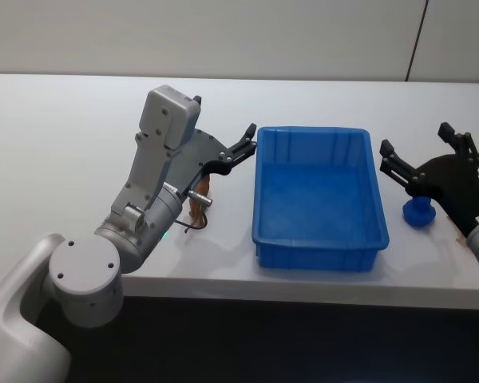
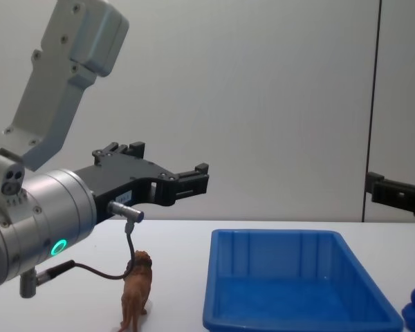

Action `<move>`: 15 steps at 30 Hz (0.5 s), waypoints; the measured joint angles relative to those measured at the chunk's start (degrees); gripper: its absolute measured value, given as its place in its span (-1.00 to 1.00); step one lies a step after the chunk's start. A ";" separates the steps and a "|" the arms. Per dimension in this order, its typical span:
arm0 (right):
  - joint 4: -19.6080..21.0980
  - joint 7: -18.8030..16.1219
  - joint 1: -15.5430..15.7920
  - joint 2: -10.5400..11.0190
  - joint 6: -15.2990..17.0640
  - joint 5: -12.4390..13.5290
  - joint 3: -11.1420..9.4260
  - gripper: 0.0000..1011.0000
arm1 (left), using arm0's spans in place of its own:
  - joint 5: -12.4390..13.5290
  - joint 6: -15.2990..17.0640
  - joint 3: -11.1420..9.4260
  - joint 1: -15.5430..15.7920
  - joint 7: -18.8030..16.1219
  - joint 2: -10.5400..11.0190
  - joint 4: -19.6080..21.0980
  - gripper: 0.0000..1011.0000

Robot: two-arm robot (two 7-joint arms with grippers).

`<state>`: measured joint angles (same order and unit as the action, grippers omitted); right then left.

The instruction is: Pick up the two dolls from the table and place them into the box.

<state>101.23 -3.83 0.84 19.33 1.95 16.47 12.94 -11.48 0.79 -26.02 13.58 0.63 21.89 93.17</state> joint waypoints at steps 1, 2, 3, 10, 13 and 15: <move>0.00 0.00 0.00 0.00 0.00 0.00 0.00 0.98 | 0.00 0.00 0.00 0.00 0.00 0.00 0.00 0.98; 0.00 0.00 0.00 0.00 0.00 0.00 0.00 0.98 | 0.00 0.00 0.00 0.00 0.00 0.00 0.00 0.98; 0.00 0.00 0.00 0.00 0.00 0.00 0.00 0.98 | 0.00 0.00 0.00 0.00 0.00 0.00 0.00 0.98; 0.00 0.00 0.00 0.00 0.00 0.00 0.00 0.98 | 0.00 0.00 0.00 0.00 0.00 0.00 0.00 0.98; 0.00 -0.03 -0.03 0.00 0.00 0.00 -0.01 0.98 | 0.00 0.00 0.00 0.00 0.00 0.00 0.00 0.98; -0.08 -0.12 -0.13 0.04 0.00 -0.01 -0.11 0.98 | 0.00 0.00 0.00 0.00 0.00 0.00 0.00 0.98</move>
<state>101.15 -3.95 0.71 19.38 1.95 16.46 12.83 -11.48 0.79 -26.02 13.59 0.62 21.89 93.18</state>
